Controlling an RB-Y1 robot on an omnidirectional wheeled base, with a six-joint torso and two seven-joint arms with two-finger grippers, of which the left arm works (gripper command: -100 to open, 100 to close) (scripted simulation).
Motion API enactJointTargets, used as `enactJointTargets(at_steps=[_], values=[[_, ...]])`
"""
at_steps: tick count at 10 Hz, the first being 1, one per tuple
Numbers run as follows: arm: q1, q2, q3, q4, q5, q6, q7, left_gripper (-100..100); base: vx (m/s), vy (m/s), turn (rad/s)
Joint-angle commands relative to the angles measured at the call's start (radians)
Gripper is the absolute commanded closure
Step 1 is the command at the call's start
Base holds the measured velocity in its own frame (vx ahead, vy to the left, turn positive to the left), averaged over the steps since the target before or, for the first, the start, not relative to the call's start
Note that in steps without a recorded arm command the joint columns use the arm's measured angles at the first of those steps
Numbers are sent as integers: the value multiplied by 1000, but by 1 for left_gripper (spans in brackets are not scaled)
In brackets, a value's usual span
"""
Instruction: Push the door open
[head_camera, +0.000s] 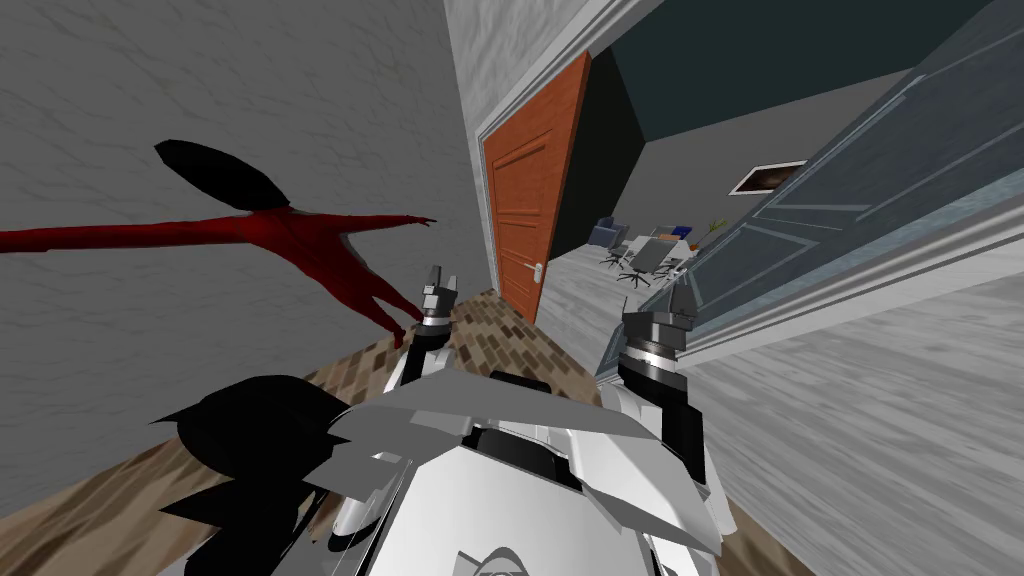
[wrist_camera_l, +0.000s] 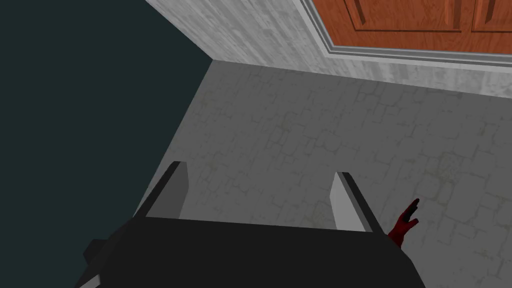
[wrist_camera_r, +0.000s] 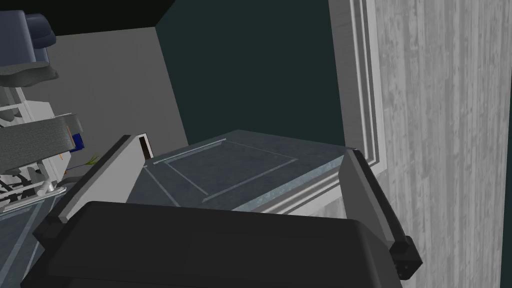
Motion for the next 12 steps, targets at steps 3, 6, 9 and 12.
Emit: enactJointTargets(at_steps=[3,6,9,12], values=[[-42,8,-18,72,2,7,4,-100,91,37,-63],[-76,14,-32,131,3,12,7,-100,95,37,-52],[-120,19,-51,206,5,19,11,-100,92,34,-68],[-169,24,-72,291,7,27,16,-100,95,56,-76]])
